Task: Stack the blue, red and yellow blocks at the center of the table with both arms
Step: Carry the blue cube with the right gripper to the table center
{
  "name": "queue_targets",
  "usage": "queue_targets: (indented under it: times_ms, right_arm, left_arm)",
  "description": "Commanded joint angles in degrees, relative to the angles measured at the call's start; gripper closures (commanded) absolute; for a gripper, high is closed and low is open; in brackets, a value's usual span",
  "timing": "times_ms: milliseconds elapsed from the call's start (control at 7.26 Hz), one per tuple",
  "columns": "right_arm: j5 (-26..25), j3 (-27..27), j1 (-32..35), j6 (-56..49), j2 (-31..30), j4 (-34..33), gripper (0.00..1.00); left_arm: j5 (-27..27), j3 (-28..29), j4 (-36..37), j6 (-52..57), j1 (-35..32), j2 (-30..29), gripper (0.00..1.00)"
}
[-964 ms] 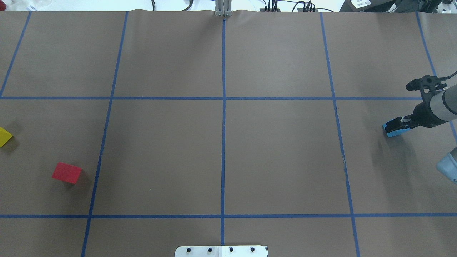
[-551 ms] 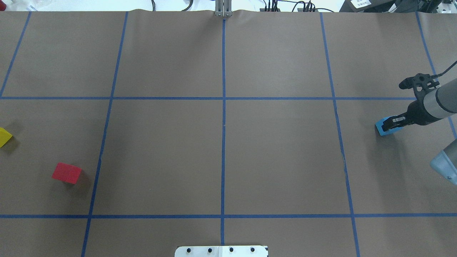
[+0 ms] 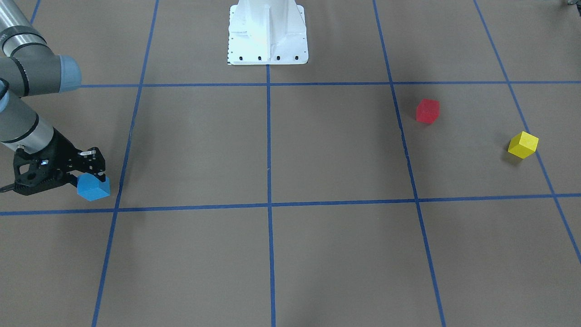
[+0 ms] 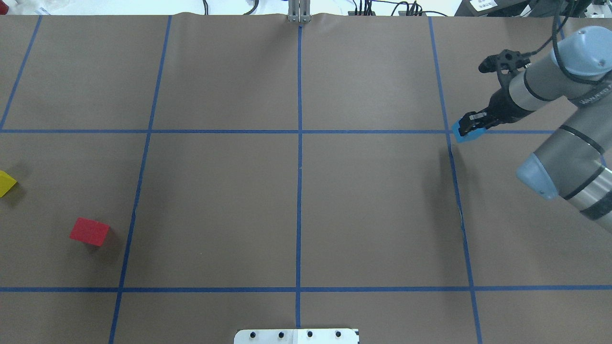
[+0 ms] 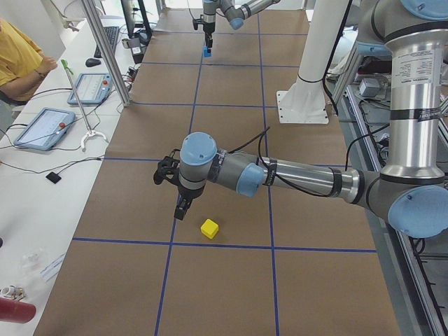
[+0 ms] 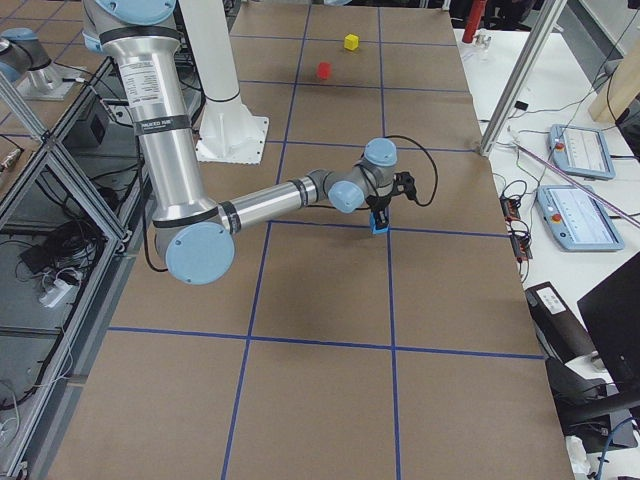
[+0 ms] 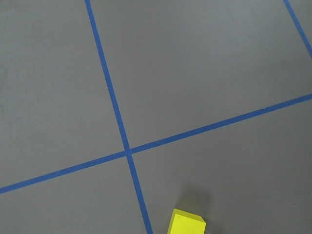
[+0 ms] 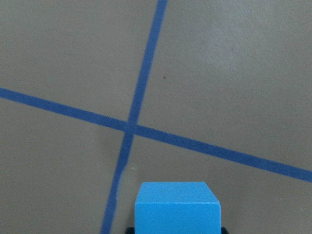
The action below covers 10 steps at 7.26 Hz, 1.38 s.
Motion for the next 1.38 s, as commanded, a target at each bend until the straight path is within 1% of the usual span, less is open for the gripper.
queue_targets:
  times_ms: [0, 138, 275, 413, 551, 689, 826, 964, 1102, 1240]
  right_arm:
    - [-0.42, -0.62, -4.17, 9.10, 8.28, -4.93, 1.00]
    - [-0.42, -1.92, -6.19, 14.03, 11.88, -5.10, 1.00]
    - [-2.16, -4.90, -9.61, 20.78, 16.96, -5.10, 1.00]
    - [-6.79, -7.80, -13.38, 25.72, 21.45, -5.19, 1.00]
    - [-8.75, -11.22, -16.20, 29.51, 26.28, -6.67, 1.00]
    - [-9.98, -16.13, -18.41, 32.42, 32.07, -8.86, 1.00]
    - [-11.56, -18.87, -20.52, 34.36, 34.65, -9.32, 1.00]
    - [-12.54, -19.07, -21.76, 34.81, 34.77, -9.32, 1.00]
    - [-13.24, -19.25, -22.55, 34.82, 34.68, -9.32, 0.89]
    - [-14.99, -19.25, -23.52, 34.91, 34.59, -9.32, 0.46]
  left_arm:
    - [0.00, 0.01, 0.00, 0.00, 0.09, 0.00, 0.00]
    - [0.00, 0.01, 0.00, -0.09, 0.35, 0.00, 0.00]
    - [0.00, 0.01, 0.00, 0.00, 0.44, 0.00, 0.00]
    - [0.00, 0.01, 0.00, -0.09, 0.45, 0.00, 0.00]
    - [0.00, 0.01, 0.00, -0.09, 0.45, 0.00, 0.00]
    - [0.00, 0.01, 0.00, -0.09, 0.45, 0.00, 0.00]
    - [0.00, 0.10, 0.09, -0.09, 0.45, 0.00, 0.00]
    - [0.00, 0.27, 0.00, 0.00, 0.45, 0.00, 0.00]
    - [0.00, 0.28, 0.09, -0.09, 0.53, 0.00, 0.00]
    - [0.00, 0.28, 0.09, 0.00, 0.71, 0.00, 0.00]
